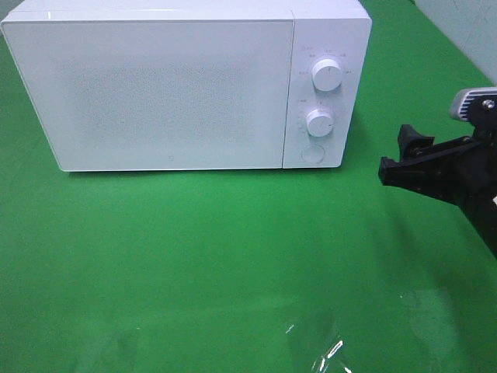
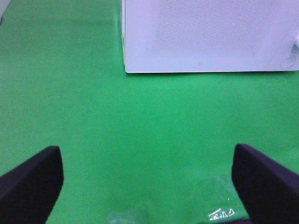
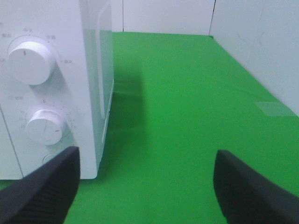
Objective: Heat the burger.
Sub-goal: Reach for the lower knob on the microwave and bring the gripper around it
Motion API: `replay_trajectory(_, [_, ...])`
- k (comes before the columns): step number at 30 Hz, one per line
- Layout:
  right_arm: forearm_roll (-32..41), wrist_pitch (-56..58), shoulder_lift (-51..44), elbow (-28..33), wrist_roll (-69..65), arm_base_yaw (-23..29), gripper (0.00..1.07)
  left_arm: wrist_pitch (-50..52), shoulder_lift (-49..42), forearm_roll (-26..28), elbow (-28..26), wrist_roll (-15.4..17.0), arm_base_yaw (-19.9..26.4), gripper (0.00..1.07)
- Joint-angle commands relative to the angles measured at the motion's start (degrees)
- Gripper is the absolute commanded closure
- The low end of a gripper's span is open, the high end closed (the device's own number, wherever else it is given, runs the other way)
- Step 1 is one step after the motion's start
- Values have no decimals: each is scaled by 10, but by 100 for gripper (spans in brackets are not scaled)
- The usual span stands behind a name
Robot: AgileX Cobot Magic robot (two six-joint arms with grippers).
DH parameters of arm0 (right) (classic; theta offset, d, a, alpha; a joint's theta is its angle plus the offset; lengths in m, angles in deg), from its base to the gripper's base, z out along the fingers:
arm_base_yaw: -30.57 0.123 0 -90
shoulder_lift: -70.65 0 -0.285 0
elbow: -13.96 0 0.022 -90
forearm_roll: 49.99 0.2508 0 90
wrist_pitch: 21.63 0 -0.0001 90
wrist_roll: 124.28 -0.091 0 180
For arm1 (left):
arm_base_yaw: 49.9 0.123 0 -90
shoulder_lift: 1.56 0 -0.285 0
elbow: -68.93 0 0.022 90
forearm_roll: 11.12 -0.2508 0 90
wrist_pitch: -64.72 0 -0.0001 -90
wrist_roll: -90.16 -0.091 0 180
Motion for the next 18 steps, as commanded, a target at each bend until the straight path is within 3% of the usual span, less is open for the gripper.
replay_trajectory(1, [18, -27, 18, -18, 26, 26, 31, 5, -10, 2, 2, 3, 1, 17])
replay_trajectory(8, [43, -26, 64, -62, 30, 60, 31, 5, -10, 2, 2, 3, 1, 17])
replay_trajectory(18, [58, -17, 103, -114, 30, 62, 31, 5, -10, 2, 2, 3, 1, 17])
